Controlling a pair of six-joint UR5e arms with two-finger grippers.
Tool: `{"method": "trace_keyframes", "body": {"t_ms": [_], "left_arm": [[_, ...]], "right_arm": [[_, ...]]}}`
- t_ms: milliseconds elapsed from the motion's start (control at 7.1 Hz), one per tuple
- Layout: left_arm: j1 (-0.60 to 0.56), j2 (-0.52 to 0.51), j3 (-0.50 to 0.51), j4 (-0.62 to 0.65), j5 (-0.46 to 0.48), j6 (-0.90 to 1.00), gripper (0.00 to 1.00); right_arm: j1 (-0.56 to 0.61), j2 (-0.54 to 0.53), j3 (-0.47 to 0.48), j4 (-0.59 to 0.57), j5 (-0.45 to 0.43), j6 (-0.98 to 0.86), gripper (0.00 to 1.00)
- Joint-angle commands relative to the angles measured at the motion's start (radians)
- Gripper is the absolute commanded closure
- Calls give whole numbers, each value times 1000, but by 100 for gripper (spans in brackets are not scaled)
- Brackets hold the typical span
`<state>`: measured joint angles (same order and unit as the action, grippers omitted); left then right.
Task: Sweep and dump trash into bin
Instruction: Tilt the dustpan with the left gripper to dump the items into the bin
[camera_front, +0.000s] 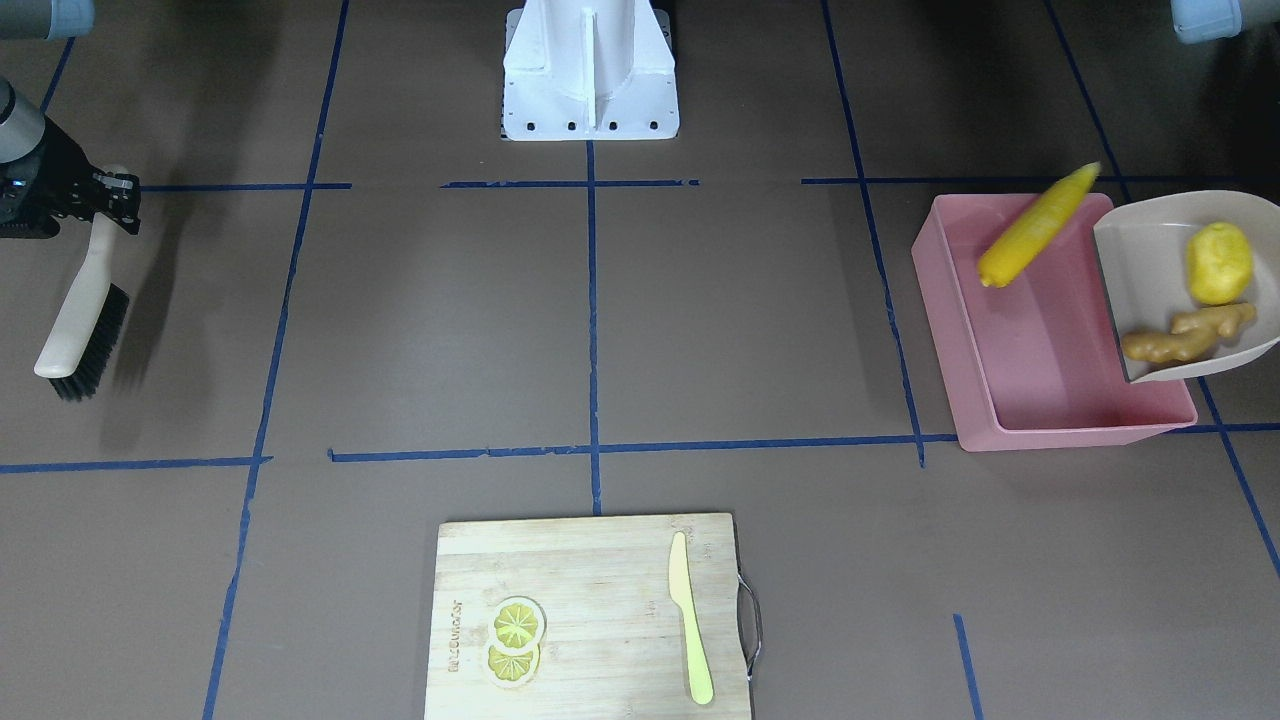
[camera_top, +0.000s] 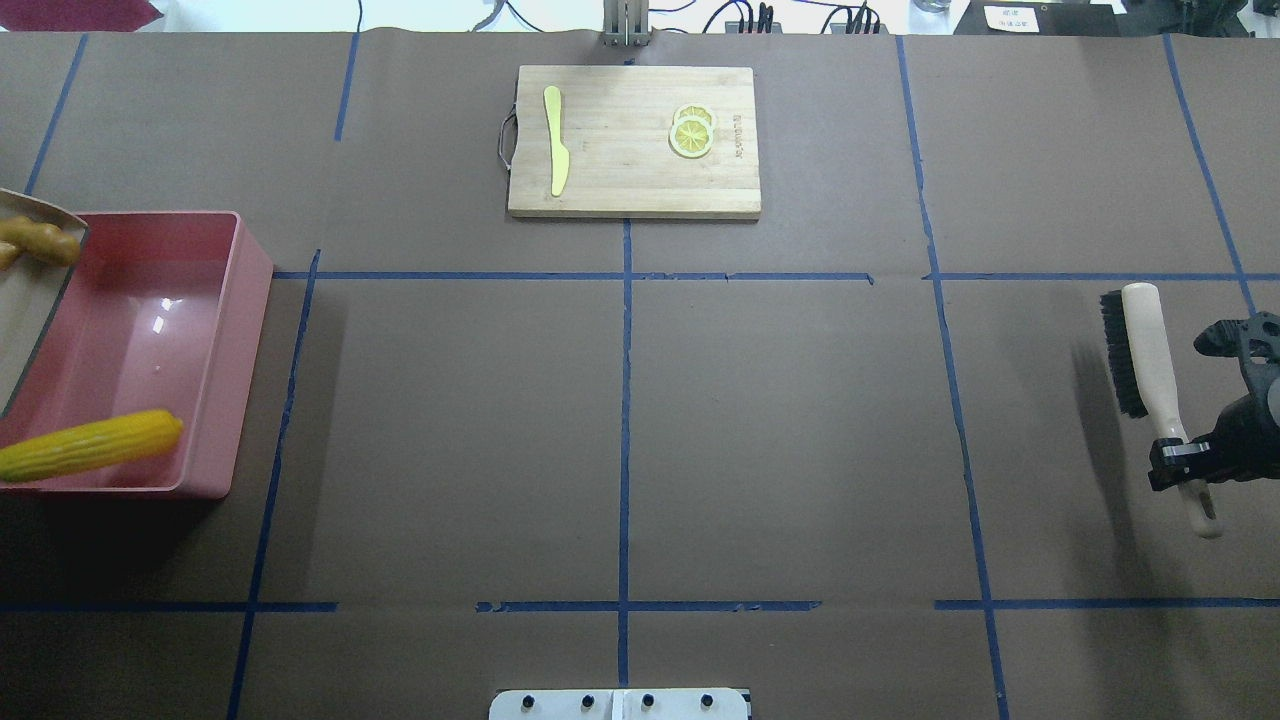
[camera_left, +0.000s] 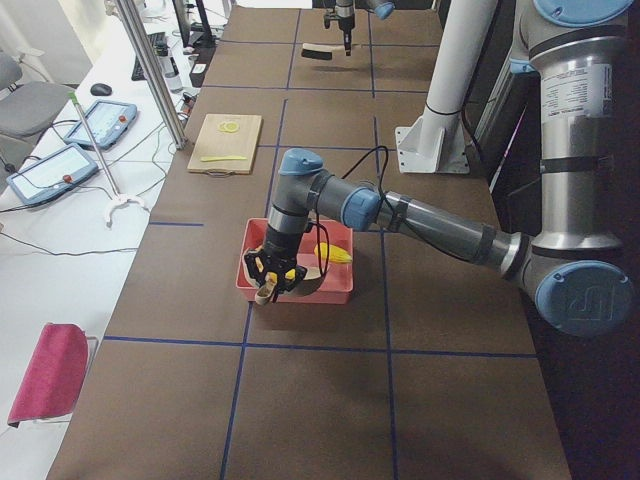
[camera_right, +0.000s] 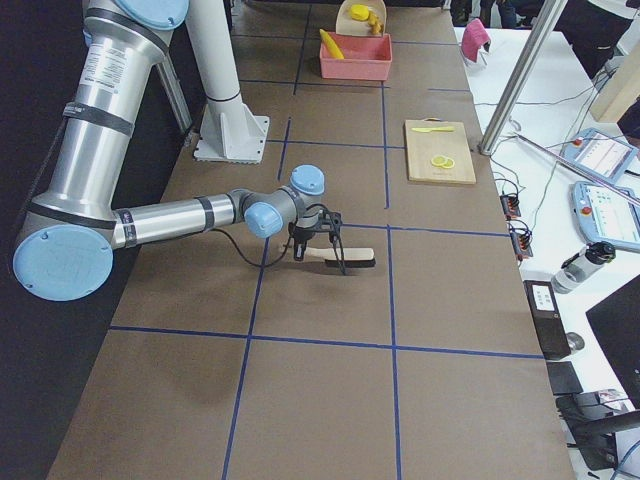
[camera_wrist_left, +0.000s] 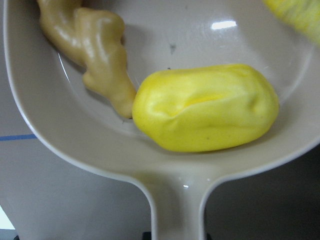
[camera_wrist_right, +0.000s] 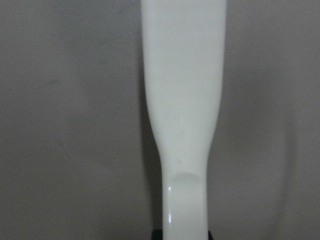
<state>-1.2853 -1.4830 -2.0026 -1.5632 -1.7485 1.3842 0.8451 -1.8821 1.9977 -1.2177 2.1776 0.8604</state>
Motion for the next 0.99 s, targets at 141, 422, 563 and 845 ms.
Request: {"method": "trace_keyframes", "body": {"t_ms": [141,422,563,845], "left_arm": [[53,-43,-41,101,145,82,98],[52,-40,-54,114,24,32,98],[49,-43,-56,112,-118,-66,98],[52,-157,-57,110,-386,-301,98]], "right_arm": [[0,0,-2,1,4,0,100],[-1,1,-2,1,4,0,100],[-1,1,-2,1,4,0,100],[-1,1,-5,1,4,0,100]]}}
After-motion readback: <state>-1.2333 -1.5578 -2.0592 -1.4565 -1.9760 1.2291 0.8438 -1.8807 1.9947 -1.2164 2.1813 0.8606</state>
